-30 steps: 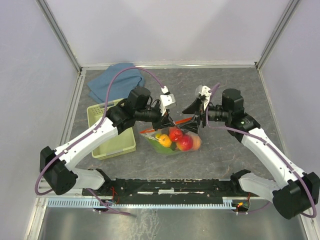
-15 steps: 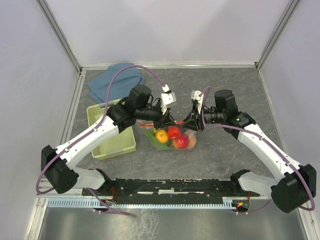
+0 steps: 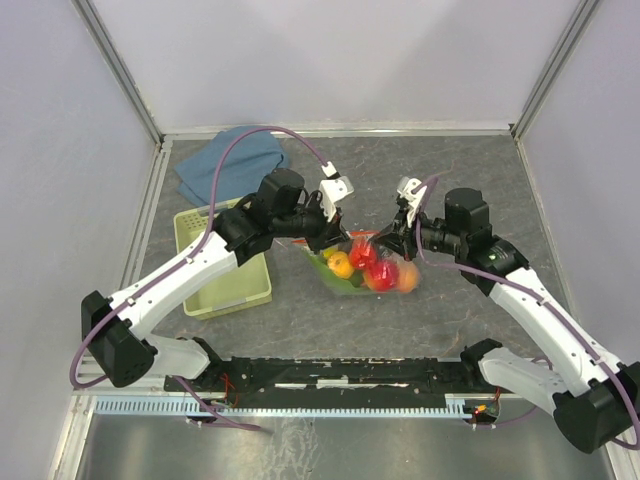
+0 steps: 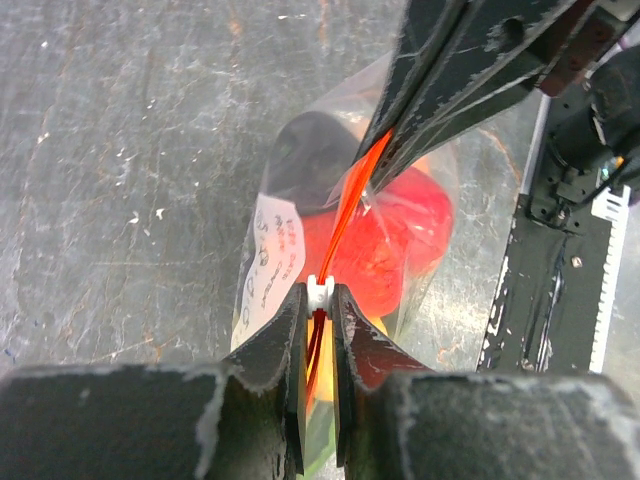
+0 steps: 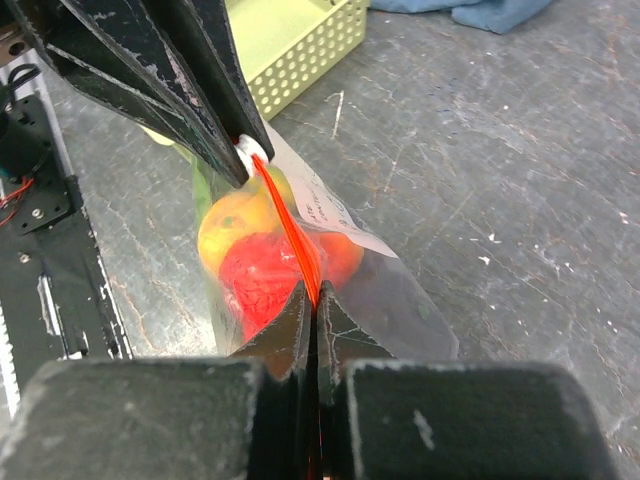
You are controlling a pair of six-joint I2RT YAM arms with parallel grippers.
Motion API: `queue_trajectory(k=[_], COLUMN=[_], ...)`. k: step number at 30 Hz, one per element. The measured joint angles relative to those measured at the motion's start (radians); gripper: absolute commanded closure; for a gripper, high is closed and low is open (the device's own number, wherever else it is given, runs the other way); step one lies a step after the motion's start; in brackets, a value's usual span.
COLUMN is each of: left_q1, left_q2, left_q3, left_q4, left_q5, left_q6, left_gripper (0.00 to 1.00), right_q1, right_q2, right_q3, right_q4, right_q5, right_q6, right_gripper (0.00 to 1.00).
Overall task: Place the food in the zip-top bag and seal the zipper
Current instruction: Zip the zipper food storage bag at the center of the board.
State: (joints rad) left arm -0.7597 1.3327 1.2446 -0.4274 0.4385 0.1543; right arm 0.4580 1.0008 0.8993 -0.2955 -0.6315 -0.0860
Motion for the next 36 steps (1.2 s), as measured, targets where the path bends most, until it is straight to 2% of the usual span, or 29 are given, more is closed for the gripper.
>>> queue_trajectory(k=[7, 17, 25, 36], left_q1=[-0.001, 0.006, 0.046, 0.057], left_q2=[-0.004, -0.087, -0.138, -0.174], left_q3=[0.002, -0.032, -0.09, -0.139], left_q4=[-0.063, -0.156, -0.191, -0.14], left_q5=[-0.13, -0.27, -0.314, -0.335], left_q6=[-0.034, -0.038, -0.039, -0.065], left_gripper=[0.97, 0.97, 0.97, 0.97], right_q1=[0.0, 0.0, 0.0, 0.005], right_q2=[-0.043, -0.085, -0.085, -0.083], right_q3=[-0.019, -0.044, -0.047, -0.047], right_q4=[-0.005, 0.011, 0.012, 0.021], right_q5=[0.118, 0.195, 0.226, 0.226], right_q6=[0.037, 0.055, 0.063, 0.067], right_gripper=[0.98, 0.98, 0.98, 0.98])
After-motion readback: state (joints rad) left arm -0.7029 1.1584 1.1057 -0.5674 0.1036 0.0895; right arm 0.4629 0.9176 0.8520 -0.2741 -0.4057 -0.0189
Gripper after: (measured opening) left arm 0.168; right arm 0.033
